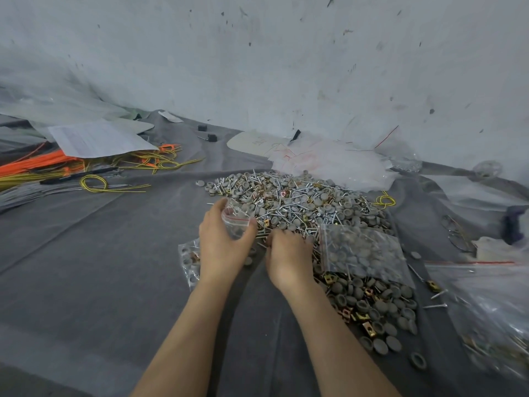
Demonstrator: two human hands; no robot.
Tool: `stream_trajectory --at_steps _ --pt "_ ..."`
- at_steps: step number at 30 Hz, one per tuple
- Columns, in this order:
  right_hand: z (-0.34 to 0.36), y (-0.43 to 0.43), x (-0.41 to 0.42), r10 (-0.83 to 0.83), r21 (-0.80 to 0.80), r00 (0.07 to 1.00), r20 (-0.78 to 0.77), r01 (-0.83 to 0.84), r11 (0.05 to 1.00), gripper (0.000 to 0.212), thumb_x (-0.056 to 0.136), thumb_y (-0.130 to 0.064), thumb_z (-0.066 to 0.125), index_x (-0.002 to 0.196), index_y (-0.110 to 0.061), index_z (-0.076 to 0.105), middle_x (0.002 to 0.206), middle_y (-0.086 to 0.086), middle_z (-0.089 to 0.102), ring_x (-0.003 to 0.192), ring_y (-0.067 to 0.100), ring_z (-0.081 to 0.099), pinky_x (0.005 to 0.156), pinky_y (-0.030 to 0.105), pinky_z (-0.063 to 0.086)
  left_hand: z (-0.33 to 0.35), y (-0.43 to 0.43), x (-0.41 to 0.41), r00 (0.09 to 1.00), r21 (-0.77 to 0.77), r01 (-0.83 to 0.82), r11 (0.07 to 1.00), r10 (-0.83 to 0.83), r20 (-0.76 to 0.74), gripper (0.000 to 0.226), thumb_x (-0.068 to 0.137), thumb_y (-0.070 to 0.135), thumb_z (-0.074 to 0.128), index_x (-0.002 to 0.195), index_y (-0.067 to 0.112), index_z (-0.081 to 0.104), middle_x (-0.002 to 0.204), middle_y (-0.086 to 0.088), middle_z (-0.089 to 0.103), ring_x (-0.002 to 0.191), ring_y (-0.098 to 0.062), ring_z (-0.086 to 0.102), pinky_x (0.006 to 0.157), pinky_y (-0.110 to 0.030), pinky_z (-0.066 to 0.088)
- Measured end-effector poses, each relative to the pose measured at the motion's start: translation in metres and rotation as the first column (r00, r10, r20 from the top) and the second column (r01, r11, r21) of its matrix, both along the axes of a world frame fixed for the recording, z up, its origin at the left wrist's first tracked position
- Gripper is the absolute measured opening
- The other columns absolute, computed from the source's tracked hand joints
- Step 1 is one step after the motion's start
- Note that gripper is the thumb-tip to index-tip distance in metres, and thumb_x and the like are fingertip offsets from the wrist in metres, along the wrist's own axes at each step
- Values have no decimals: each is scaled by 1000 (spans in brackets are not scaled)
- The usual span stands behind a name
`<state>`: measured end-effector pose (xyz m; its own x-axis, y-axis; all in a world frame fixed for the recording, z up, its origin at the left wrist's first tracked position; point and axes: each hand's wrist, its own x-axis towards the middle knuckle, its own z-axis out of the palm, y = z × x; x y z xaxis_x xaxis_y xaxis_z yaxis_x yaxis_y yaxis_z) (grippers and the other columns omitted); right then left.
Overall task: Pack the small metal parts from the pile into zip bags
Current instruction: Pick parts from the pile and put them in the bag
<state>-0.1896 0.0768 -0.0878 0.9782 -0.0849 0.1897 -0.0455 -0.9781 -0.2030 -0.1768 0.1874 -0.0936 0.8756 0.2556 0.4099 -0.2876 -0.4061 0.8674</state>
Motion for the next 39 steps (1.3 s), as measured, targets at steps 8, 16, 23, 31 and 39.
stream_trajectory --at_steps 8,16,23,31,39 --pt "1 -17 -3 -71 172 992 108 52 984 33 95 -5 44 125 -15 51 125 7 50 116 25 48 102 41 37 -4 -1 -1 999 81 27 996 -29 23 67 81 34 72 137 13 42 127 -1 54 126 -19 41 97 -22 28" --pt "-2 -23 -1 -184 194 967 174 150 969 24 94 -12 50 118 -18 51 119 2 54 115 23 46 100 38 36 1 3 1 999 -153 -35 988 33 -13 61 82 38 71 134 23 44 124 8 51 121 -12 45 99 -28 35" --pt "-9 -5 12 -39 40 993 112 35 999 29 97 -23 50 125 -23 53 127 3 47 121 26 38 100 39 30 2 0 0 999 -97 -32 995 32 8 61 83 35 71 135 17 45 126 2 54 123 -16 45 101 -28 34" --pt "-12 -9 19 -23 71 986 167 11 997 23 99 -20 43 119 -19 55 119 4 55 118 25 44 96 38 32 2 -1 -1 999 -54 -31 998 32 24 60 82 31 71 134 13 46 124 -1 55 122 -21 47 102 -31 36" --pt "27 -12 8 -55 756 921 385 -280 592 7 91 -10 61 97 -11 58 88 2 65 77 6 61 67 7 43 -6 -3 -1 998 172 30 985 -38 43 66 80 28 74 136 10 44 126 -7 55 123 -24 40 104 -35 32"
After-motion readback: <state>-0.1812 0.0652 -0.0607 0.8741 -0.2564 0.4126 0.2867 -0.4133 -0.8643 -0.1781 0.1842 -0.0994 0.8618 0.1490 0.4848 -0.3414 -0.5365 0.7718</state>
